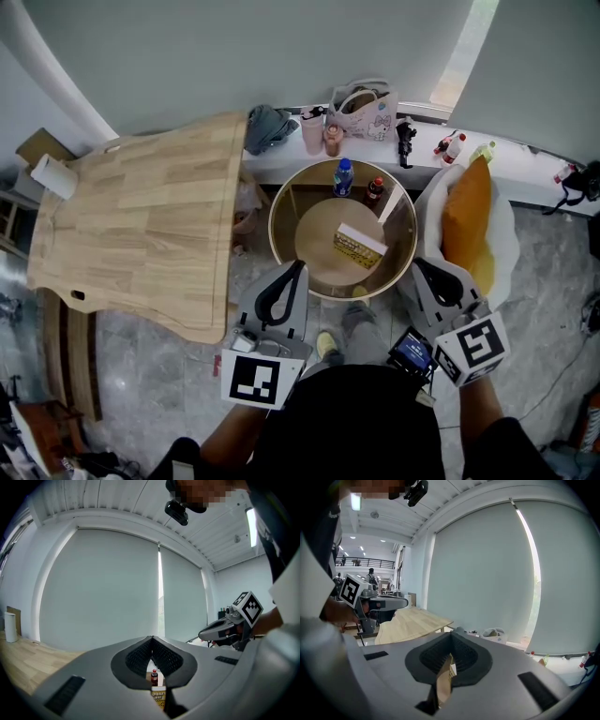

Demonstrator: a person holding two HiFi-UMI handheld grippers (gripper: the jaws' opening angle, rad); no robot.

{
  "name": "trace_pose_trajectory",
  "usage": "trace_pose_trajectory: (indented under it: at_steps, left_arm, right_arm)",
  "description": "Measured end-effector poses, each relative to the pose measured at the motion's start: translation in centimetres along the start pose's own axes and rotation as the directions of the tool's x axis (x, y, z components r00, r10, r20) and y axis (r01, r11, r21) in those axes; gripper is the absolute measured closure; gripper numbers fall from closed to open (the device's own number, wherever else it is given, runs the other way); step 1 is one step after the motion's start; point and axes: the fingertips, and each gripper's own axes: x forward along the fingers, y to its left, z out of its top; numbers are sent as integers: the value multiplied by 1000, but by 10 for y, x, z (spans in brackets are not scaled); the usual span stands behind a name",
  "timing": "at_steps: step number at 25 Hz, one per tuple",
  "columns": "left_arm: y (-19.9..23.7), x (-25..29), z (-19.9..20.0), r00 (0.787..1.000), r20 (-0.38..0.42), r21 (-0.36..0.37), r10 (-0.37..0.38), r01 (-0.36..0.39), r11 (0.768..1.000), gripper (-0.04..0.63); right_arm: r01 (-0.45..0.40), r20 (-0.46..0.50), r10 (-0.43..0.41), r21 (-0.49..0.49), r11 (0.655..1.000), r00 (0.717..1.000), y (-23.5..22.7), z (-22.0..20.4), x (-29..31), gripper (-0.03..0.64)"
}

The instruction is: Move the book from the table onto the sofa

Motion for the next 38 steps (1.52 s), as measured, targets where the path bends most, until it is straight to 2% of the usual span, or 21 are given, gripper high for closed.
trace_pose_trajectory:
  at_steps: [8, 21, 27, 34, 38]
  left_arm:
    - [9, 32, -7, 999, -38, -11, 24, -24, 1000, 588]
    - [26, 95, -21, 990, -109, -14, 90, -92, 996, 588]
    - [34, 116, -34, 981, -151, -23, 119, -124, 992, 588]
    - [47, 132, -59, 964, -215, -49, 154, -169, 984, 588]
    - [51, 137, -77, 956, -245, -58, 164, -183, 981, 588]
  right_arm:
    - [-37, -24, 38, 15, 999, 999, -27, -2, 26, 607]
    - [-155, -90, 159, 44, 987, 983, -76, -11, 87, 607]
    - [-196, -62, 198, 23, 980, 978, -86, -17, 118, 606]
    - [-246, -125, 251, 52, 968, 960, -92, -44, 149, 606]
    - [-271, -189, 281, 77, 960, 941, -92, -60, 162, 541]
